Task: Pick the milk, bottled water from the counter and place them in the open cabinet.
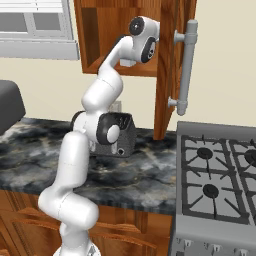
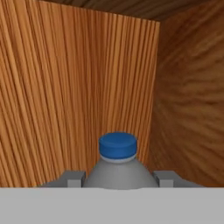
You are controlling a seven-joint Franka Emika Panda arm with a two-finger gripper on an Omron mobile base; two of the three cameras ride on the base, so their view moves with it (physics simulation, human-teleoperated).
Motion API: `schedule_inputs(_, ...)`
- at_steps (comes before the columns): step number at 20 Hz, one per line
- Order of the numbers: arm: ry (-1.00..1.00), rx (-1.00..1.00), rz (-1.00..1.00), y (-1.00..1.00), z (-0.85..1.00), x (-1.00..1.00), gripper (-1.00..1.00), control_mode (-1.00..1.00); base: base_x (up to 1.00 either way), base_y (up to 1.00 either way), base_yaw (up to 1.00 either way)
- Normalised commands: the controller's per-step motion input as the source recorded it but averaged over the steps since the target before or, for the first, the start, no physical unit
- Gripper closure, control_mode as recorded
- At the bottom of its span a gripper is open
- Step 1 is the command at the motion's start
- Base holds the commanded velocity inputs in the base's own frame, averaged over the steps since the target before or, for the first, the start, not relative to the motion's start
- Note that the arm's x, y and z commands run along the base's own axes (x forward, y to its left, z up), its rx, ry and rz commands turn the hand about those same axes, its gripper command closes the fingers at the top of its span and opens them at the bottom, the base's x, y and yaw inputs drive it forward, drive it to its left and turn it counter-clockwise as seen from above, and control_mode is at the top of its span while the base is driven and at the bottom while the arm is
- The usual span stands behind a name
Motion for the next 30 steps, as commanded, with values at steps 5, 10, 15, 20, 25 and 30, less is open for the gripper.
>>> schedule_inputs(5,0.0,0.0,0.0,0.0,-0.11,0.11,-1.0,-1.0,0.0,0.0,0.0)
schedule_inputs(10,0.0,0.0,0.0,0.0,0.0,0.0,-1.0,-1.0,0.0,0.0,0.0)
schedule_inputs(15,0.01,0.0,0.0,0.05,0.0,-0.01,-1.0,-1.0,0.0,0.0,0.0)
schedule_inputs(20,0.0,-0.01,0.0,0.09,0.0,-0.03,-1.0,-1.0,0.0,0.0,0.0)
schedule_inputs(25,0.0,-0.03,0.0,0.12,0.0,-0.16,-1.0,-1.0,0.0,0.0,0.0)
schedule_inputs(30,-0.04,-0.06,-0.01,0.02,-0.09,-0.22,-1.0,-1.0,0.0,0.0,0.0)
